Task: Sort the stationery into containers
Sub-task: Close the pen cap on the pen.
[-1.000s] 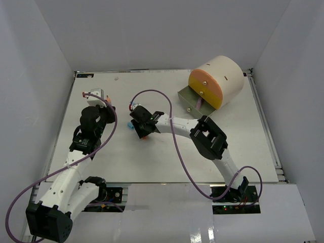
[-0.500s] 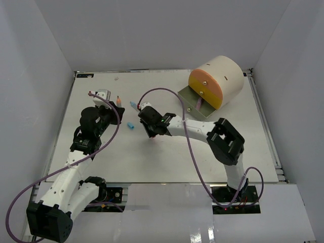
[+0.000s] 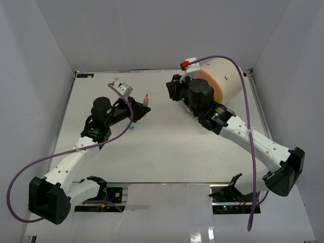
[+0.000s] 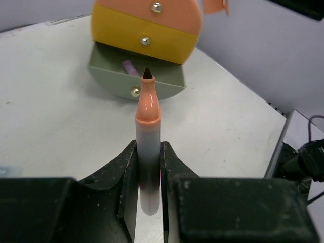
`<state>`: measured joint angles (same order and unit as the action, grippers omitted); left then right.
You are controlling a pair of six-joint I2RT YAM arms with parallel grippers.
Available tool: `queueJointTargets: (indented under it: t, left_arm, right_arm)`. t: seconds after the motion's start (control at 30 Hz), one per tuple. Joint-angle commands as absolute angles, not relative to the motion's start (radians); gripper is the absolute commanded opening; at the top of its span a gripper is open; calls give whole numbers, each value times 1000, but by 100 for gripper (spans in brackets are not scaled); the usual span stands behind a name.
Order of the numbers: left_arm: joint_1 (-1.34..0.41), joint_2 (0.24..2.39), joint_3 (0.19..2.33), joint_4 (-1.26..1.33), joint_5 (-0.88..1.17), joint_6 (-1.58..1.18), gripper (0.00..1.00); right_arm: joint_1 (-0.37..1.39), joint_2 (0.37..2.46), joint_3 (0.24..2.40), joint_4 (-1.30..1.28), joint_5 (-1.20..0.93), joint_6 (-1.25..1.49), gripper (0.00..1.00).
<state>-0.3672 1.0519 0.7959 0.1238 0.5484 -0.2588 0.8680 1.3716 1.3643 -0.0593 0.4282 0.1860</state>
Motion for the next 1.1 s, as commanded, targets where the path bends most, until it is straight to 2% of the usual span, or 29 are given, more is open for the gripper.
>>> queueJointTargets:
  t: [0.0,0.4,1.07]
  left_arm:
    - [-422,1081,853,186,611,-245,5]
    - [-460,999,669,371,555,-282,5]
    - [-460,996,663,354,508,-268,4]
  right_arm:
    - [876,1333,1315,153,454,161,8]
    - [910,1301,1163,466,307,278,8]
    - [988,1394,1183,494,330,233,8]
